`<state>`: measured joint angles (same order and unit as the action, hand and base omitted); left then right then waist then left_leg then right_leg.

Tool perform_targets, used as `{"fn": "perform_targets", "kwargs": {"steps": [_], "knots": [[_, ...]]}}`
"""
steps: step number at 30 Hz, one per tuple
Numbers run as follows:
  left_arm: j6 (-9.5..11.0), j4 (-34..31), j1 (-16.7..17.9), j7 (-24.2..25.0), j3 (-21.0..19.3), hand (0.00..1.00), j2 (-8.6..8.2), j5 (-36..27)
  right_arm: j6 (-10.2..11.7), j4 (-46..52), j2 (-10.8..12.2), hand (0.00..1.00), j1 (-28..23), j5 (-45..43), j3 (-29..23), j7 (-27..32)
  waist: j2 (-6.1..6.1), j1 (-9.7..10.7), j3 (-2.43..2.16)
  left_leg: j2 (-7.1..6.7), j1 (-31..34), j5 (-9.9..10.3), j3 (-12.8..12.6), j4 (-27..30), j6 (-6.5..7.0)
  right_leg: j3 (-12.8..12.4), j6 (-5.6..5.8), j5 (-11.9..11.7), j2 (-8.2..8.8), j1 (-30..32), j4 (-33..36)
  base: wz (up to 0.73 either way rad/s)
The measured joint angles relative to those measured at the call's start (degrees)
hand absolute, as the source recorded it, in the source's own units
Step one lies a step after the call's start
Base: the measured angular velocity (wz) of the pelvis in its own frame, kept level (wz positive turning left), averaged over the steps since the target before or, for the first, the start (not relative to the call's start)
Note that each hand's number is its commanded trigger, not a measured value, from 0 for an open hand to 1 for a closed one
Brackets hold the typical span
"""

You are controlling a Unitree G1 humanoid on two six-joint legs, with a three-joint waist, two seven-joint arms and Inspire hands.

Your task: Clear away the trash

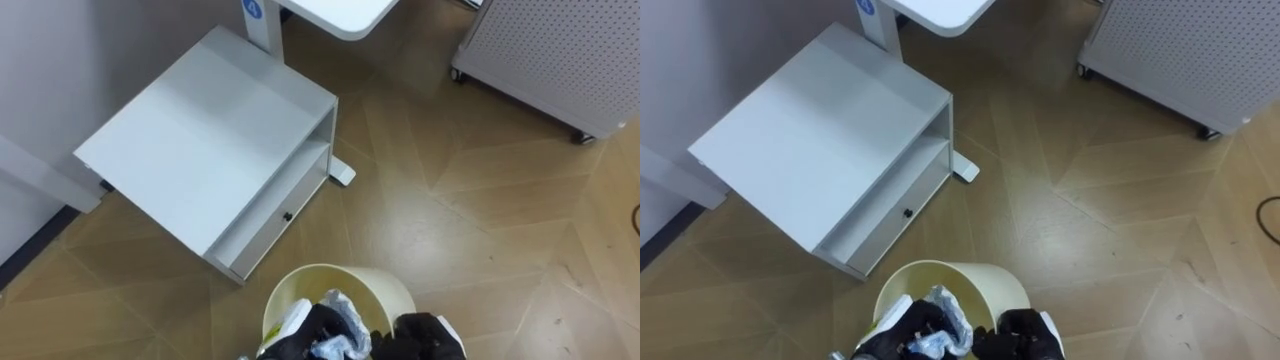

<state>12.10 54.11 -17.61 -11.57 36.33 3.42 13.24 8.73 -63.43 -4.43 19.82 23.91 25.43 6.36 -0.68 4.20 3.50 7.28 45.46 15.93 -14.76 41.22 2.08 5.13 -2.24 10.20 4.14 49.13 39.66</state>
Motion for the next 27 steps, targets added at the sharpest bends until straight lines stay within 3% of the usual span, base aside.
{"fn": "perform_targets", "kwargs": {"steps": [6, 11, 27], "knots": [[-0.01, -0.21, 0.11, 1.13, -0.08, 0.0, 0.37, 0.43, 0.19, -0.01, -0.02, 1.0, -0.04, -0.26, -0.3, -0.28, 0.0, -0.14, -0.01, 0.0, 0.27, 0.01, 0.03, 0.0, 0.01, 0.04, 0.0, 0.01, 0.05, 0.35, 0.01, 0.0], [0.03, -0.23, 0.12, 1.11, 0.07, 0.0, -0.03, 0.98, 1.61, 0.09, -0.02, 1.0, -0.74, -0.34, 0.19, -1.54, -0.09, 0.15, -0.15, 0.01, 0.85, 0.01, 0.09, 0.08, 0.01, 0.05, 0.0, -0.01, 0.05, 0.91, 0.02, 0.0], [0.08, -0.23, -0.22, 1.02, -0.03, 0.0, -0.16, 2.6, 1.96, -0.7, -0.16, 1.0, -2.6, -0.37, 0.24, -3.52, -0.02, 0.22, -0.27, 0.02, 0.81, -0.01, 0.09, 0.12, 0.02, 0.06, -0.01, -0.09, 0.01, 0.85, -0.01, 0.0]]}}
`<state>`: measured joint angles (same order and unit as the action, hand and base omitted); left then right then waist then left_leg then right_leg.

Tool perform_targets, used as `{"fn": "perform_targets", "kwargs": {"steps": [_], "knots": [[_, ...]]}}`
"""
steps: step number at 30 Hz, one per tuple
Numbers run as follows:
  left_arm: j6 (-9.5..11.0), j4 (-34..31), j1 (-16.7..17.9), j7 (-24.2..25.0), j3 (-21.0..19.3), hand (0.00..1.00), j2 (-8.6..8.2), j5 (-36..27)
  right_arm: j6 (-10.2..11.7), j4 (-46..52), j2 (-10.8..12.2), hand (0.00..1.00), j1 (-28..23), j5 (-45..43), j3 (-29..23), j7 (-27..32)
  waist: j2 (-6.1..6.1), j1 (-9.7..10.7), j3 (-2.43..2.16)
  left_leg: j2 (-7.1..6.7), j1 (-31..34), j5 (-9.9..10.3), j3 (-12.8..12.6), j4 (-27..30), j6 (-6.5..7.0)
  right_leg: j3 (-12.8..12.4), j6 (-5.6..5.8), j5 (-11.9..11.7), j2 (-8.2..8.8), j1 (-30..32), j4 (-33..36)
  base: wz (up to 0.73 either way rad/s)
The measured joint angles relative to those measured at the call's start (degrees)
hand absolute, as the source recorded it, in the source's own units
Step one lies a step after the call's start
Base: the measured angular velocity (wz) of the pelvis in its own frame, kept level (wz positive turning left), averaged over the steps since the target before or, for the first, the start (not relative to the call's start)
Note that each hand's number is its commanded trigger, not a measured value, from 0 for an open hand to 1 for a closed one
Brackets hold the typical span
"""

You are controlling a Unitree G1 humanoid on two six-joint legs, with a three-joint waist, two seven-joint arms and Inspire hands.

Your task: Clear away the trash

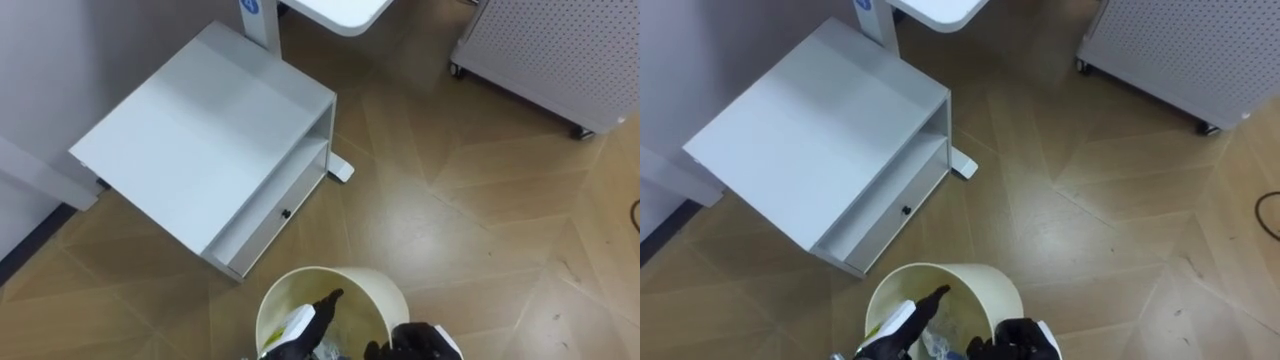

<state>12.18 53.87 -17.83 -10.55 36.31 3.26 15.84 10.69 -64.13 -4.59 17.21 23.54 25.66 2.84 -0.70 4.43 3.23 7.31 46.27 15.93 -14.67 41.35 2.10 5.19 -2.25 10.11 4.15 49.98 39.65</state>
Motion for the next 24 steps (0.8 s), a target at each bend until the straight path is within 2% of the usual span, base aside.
{"fn": "perform_targets", "kwargs": {"steps": [6, 10, 15, 20, 24], "knots": [[0.0, -0.11, 0.15, 0.0, 0.01, 0.0, 0.08, 0.0, 0.02, -0.01, -0.03, 1.0, -0.44, 0.53, -0.1, -0.34, 0.04, 0.01, -0.03, 0.0, -0.06, 0.0, 0.01, 0.05, 0.0, 0.03, 0.0, 0.0, 0.0, -0.11, 0.04, 0.0], [0.09, -2.42, 1.66, -0.17, 0.03, 0.0, 0.33, -0.05, 0.21, 0.05, -0.11, 1.0, -1.02, 1.25, -0.2, -0.18, 0.18, -0.01, -0.12, -0.04, -0.9, 0.01, 0.13, 0.12, 0.0, 0.15, 0.01, 0.02, 0.06, -1.08, 0.04, 0.0], [2.45, -3.76, 3.7, -1.51, -0.22, 0.0, 0.65, -0.02, 1.32, -0.71, -0.57, 1.0, -2.96, 1.48, -0.51, -0.52, 0.64, -0.26, -0.58, -0.08, -4.56, 0.02, 0.42, -0.75, 0.0, 0.47, 0.06, 0.04, 0.04, -5.02, -1.05, 0.01], [4.17, -7.44, 5.5, -2.41, -5.52, 0.0, 1.28, 0.16, 1.87, -4.56, -1.21, 1.0, -5.28, 1.46, -4.69, -3.12, 0.66, -0.22, -0.61, -0.57, -10.65, -0.21, 0.55, -3.33, -0.08, 0.8, 0.45, 0.07, 0.42, -11.07, -3.12, 0.04], [5.04, -11.45, 6.54, -2.61, -7.49, 0.0, 2.15, -0.03, 1.99, -6.96, -1.59, 1.0, -5.56, 2.95, -8.36, -4.86, 0.63, -0.01, -0.6, -1.34, -15.61, -0.71, 0.54, -6.19, 0.02, 0.96, 1.02, -0.24, 0.71, -16.11, -5.72, 0.04]]}}
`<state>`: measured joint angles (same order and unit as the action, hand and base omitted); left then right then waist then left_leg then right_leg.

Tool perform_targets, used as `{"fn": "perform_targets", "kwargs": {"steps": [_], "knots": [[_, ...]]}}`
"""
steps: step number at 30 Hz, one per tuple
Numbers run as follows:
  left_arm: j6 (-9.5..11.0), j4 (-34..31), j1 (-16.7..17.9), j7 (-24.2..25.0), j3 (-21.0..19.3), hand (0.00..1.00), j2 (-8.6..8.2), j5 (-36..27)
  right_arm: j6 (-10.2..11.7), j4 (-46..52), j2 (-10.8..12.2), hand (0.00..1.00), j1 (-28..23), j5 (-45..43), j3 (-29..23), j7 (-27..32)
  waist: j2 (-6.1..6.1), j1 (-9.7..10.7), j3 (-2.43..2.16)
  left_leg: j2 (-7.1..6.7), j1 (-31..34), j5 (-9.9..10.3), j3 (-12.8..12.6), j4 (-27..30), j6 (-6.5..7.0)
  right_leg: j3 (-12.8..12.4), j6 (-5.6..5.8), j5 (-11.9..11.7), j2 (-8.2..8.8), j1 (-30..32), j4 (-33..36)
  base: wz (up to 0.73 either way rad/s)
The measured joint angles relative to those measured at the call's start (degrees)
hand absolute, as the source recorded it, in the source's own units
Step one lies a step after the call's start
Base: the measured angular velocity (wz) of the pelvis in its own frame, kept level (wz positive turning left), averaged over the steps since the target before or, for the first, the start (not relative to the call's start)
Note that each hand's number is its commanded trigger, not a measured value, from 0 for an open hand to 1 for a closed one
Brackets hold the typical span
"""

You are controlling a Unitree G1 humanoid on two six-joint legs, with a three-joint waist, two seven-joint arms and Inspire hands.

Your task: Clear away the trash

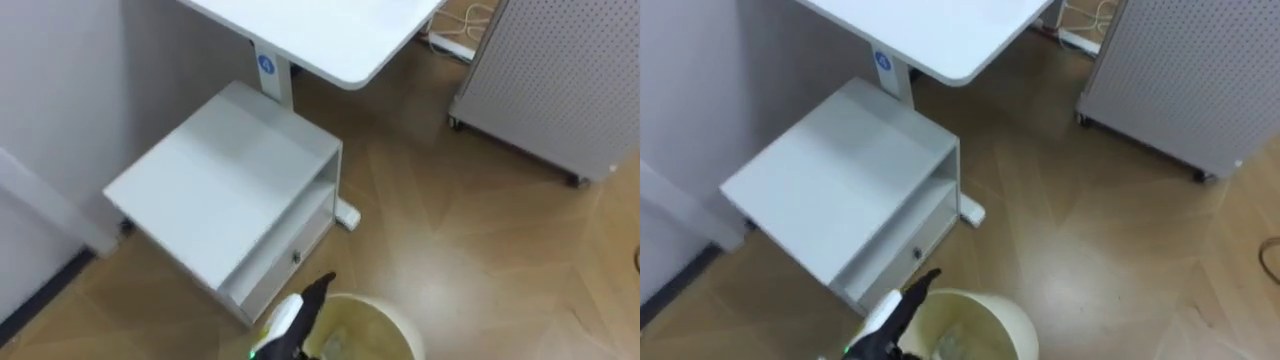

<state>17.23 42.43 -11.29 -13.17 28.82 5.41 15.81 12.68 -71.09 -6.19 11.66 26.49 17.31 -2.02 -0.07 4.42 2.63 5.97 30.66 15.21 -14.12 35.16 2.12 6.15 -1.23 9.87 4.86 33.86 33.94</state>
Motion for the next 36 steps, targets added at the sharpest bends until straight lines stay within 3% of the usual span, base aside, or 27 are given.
{"fn": "perform_targets", "kwargs": {"steps": [2, 7, 11, 13, 17, 22, 25, 29, 32, 36], "knots": [[1.38, -2.6, 0.64, -0.03, -1.67, 0.0, 0.79, 0.12, 0.05, -0.22, -0.64, 1.0, -1.3, 0.29, -1.26, -0.01, -0.03, 0.1, -0.14, -0.58, -3.0, -0.56, 0.35, -2.51, -0.04, 0.58, 0.6, -0.43, -0.01, -3.48, -2.78, 0.08], [1.79, -8.89, 2.8, -1.7, -5.4, 0.0, 1.13, 0.65, 0.0, -0.21, -1.43, 1.0, -5.04, 0.46, -5.48, 0.23, -0.18, 0.27, -0.55, -1.9, -9.48, -2.11, 0.56, -8.63, 0.19, 1.4, 1.39, -1.75, -0.04, -10.32, -8.77, 0.07], [1.84, -16.15, 5.19, -2.48, -6.39, 0.0, 3.27, 0.63, -0.03, -0.19, -1.71, 1.0, -6.96, -0.43, -7.51, 0.6, -0.47, 0.56, -0.88, -2.62, -15.21, -2.2, 0.52, -12.7, 0.13, 1.56, 2.0, -1.79, -0.13, -16.03, -12.44, 0.02], [2.14, -18.34, 5.73, -2.98, -7.43, 0.0, 3.53, 0.64, -0.06, -0.2, -1.94, 1.0, -7.59, -1.63, -7.51, 0.62, -0.43, 0.58, -1.0, -2.81, -17.73, -2.22, 0.18, -14.19, 0.14, 1.33, 2.23, -1.86, -0.28, -18.28, -13.65, -0.08], [2.93, -21.88, 6.31, -4.22, -9.4, 0.0, 4.37, 0.02, -0.22, -0.08, -2.15, 1.0, -8.73, -2.25, -7.51, 0.62, -0.83, 0.66, -1.69, -3.32, -22.21, -2.36, -0.02, -17.61, -0.05, 0.5, 2.59, -1.65, -0.58, -21.62, -15.44, -0.11], [3.04, -22.7, 6.31, -5.01, -11.0, 0.0, 4.57, 0.08, -0.55, 0.92, -2.45, 1.0, -9.33, -2.92, -8.24, 0.57, -1.17, 0.99, -1.89, -3.69, -26.29, -2.35, -0.11, -19.85, -0.08, -0.2, 2.62, -1.63, -0.81, -24.47, -16.35, -0.16], [3.2, -23.45, 6.32, -6.08, -12.96, 0.0, 5.35, -0.11, -0.7, 2.55, -2.35, 1.0, -10.29, -4.9, -9.71, 0.41, -1.67, 1.18, -1.97, -3.65, -28.53, -2.3, -1.79, -19.92, -0.14, -0.55, 2.72, -1.69, -0.89, -26.23, -17.27, -0.28], [3.2, -26.32, 6.29, -6.85, -16.46, 0.0, 5.53, -0.06, -2.04, 2.82, -2.07, 1.0, -10.54, -5.38, -9.7, -0.28, -1.74, 0.73, -1.96, -3.28, -31.12, -1.72, -4.07, -20.72, -0.63, 1.81, 2.39, -2.02, -0.97, -26.74, -17.04, -0.51], [3.2, -28.04, 6.3, -8.48, -17.09, 0.0, 5.41, -0.12, -2.82, 2.75, -2.13, 1.0, -10.78, -6.29, -9.71, -0.21, -1.73, 0.26, -1.94, -2.75, -33.27, -1.3, -6.38, -22.57, -0.84, 2.37, 1.83, -2.81, -1.59, -27.0, -16.99, -0.42], [3.2, -28.1, 6.32, -10.13, -17.52, 0.0, 5.39, -0.3, -2.75, 2.75, -2.16, 1.0, -10.82, -6.75, -9.86, -0.07, -1.59, 0.31, -1.98, -2.29, -34.54, -1.04, -7.2, -23.07, -1.25, 3.6, 1.35, -3.27, -2.05, -27.83, -17.15, -0.3]]}}
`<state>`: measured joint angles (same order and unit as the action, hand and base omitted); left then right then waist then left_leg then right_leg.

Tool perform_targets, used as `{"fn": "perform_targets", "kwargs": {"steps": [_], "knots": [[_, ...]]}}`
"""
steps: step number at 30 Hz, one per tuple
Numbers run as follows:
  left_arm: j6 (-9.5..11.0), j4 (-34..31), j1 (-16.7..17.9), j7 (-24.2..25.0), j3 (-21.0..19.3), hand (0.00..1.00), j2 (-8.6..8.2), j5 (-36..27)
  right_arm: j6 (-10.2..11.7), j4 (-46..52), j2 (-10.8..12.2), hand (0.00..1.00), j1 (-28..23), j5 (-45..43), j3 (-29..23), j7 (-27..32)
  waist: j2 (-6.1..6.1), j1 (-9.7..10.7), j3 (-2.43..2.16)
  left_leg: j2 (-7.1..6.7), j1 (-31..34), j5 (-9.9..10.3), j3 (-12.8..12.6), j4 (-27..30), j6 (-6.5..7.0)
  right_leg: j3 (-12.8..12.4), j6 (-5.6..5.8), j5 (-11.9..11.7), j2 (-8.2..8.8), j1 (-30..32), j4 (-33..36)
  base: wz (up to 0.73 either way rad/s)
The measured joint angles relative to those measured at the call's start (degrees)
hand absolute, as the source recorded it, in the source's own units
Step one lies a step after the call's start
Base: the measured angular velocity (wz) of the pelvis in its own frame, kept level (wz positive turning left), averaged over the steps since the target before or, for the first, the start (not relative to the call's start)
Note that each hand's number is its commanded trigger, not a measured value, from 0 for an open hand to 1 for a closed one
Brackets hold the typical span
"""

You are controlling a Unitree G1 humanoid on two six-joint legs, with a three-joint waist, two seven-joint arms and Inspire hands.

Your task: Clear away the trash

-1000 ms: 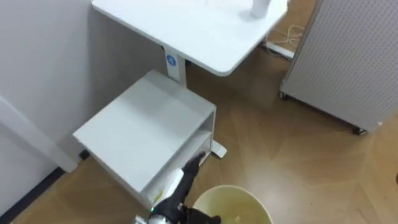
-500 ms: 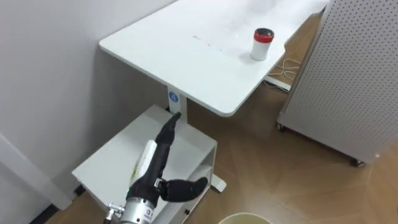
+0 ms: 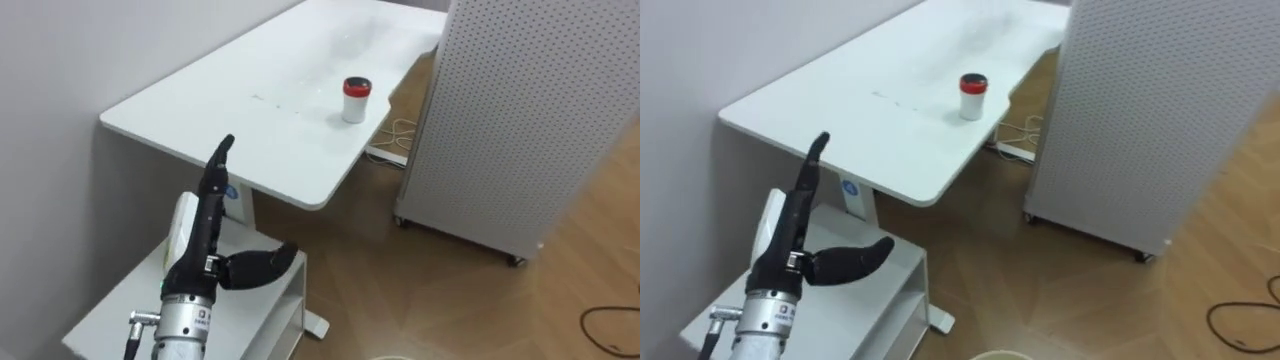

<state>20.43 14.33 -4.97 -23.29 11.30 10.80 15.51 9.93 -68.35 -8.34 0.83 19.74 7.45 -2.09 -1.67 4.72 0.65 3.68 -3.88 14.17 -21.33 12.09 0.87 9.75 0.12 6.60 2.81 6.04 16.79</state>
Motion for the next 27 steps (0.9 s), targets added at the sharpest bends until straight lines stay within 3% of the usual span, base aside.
{"fn": "perform_targets", "kwargs": {"steps": [6, 8, 10, 14, 17, 27], "knots": [[-0.01, -0.15, 0.0, -1.01, -0.02, 0.0, 0.13, -0.42, -0.01, 0.6, -0.44, 1.0, -0.02, -0.35, -0.93, -0.6, -0.06, -0.17, -0.03, 0.93, -0.36, 0.17, -1.37, 0.75, -0.69, -0.04, -0.97, -0.27, -1.01, 0.85, -0.07, -0.2], [-0.03, -0.38, 0.0, -0.91, 0.02, 0.0, 0.09, -1.38, -0.01, 1.46, -0.44, 1.0, -0.02, -1.26, -0.92, -0.59, -0.06, -0.28, -0.03, 0.64, -0.65, 0.24, 1.04, 0.76, -0.9, -0.24, -1.32, -0.19, -1.52, 0.98, -0.13, -0.28], [-0.09, -1.21, 0.0, -0.76, -0.04, 0.0, 0.19, -1.38, -0.01, 1.75, -0.44, 1.0, -0.01, -2.21, -0.88, -0.8, -0.09, -0.63, -0.08, 0.62, -0.97, 0.46, 1.58, 0.85, -1.25, -0.62, -1.57, -0.21, -2.06, 1.16, -0.24, -0.34], [-0.09, -3.25, 0.66, -0.64, -0.28, 0.0, 0.14, -1.39, -0.01, 1.97, -0.45, 1.0, -0.08, -2.54, -0.83, -2.32, 0.01, -1.96, -0.17, 0.5, -1.75, 0.56, 4.53, 0.87, -1.43, -3.35, -2.0, -0.22, -3.31, 1.67, -0.13, -0.45], [-0.09, -4.27, 2.91, -0.71, -1.51, 0.0, 0.14, -1.24, -0.02, 1.99, -0.46, 1.0, -0.27, -3.03, -0.91, -3.36, 0.71, -1.81, -0.55, 0.48, -3.15, 0.56, 7.38, 0.63, -1.43, -4.31, -2.47, -0.36, -4.1, 1.05, -0.24, -0.43], [-0.08, -6.84, 3.54, -0.87, -1.7, 0.0, 0.11, -1.16, -0.02, 2.02, -0.51, 1.0, -0.33, -4.35, -1.57, -3.85, 1.17, -0.65, -0.54, 0.24, -3.87, 0.56, 7.99, -0.46, -1.44, -4.96, -2.46, -0.57, -4.42, 1.03, -0.31, -0.05]]}}
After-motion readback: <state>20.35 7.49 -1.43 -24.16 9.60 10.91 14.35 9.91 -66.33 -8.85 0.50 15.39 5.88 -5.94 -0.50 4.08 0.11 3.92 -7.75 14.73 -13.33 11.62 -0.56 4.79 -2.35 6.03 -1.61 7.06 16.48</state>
